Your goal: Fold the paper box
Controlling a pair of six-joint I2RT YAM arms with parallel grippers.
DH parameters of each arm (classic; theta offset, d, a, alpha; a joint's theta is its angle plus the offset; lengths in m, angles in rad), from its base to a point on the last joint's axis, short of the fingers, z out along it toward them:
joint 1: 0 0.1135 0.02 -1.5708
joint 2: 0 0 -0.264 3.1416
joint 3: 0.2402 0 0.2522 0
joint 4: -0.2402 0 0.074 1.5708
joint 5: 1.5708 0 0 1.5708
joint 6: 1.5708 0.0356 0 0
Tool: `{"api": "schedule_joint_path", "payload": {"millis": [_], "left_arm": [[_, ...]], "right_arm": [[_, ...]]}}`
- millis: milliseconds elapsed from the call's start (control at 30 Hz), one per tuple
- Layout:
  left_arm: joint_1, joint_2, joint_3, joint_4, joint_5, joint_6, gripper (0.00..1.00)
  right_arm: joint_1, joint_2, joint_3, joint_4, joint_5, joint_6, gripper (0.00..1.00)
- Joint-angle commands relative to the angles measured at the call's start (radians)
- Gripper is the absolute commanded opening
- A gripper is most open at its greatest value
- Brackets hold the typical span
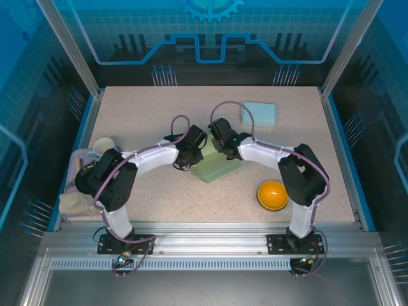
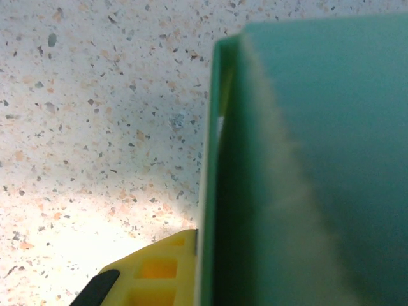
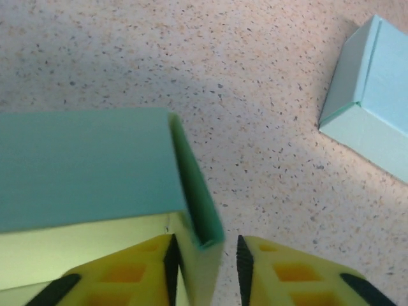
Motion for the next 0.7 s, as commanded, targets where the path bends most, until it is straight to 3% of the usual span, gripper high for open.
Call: {"api": "schedule_joint_path", "payload": {"millis": [0, 100, 233, 333, 467, 567, 667], "left_arm": [[0.013, -0.050, 0.015, -0.045, 0.001, -0.047, 0.10], [0.013, -0.053, 0.012, -0.044, 0.003, -0.049, 0.10], [0.013, -0.054, 0.007, -0.045, 0.003, -0.054, 0.10], [0.012, -0.054, 0.007, -0.053, 0.001, -0.054, 0.09], [0.013, -0.056, 0.001, -0.072, -0.015, -0.066, 0.10], [0.014, -0.058, -0.009, -0.068, -0.014, -0.086, 0.10], [0.012, -0.057, -0.011, -0.067, -0.010, -0.090, 0.10]], "right_arm": [[-0.026, -0.010, -0.053, 0.049, -0.110, -0.041, 0.41], [-0.034, -0.024, -0.073, 0.089, -0.288, -0.051, 0.43], [-0.033, -0.007, -0.056, 0.069, -0.282, -0.037, 0.41], [-0.035, 0.004, -0.039, 0.045, -0.206, -0.035, 0.33], [-0.037, 0.032, 0.020, -0.073, -0.006, 0.031, 0.21], [-0.040, 0.062, 0.046, -0.150, 0.191, 0.084, 0.21], [-0.041, 0.076, 0.046, -0.168, 0.259, 0.101, 0.22]]}}
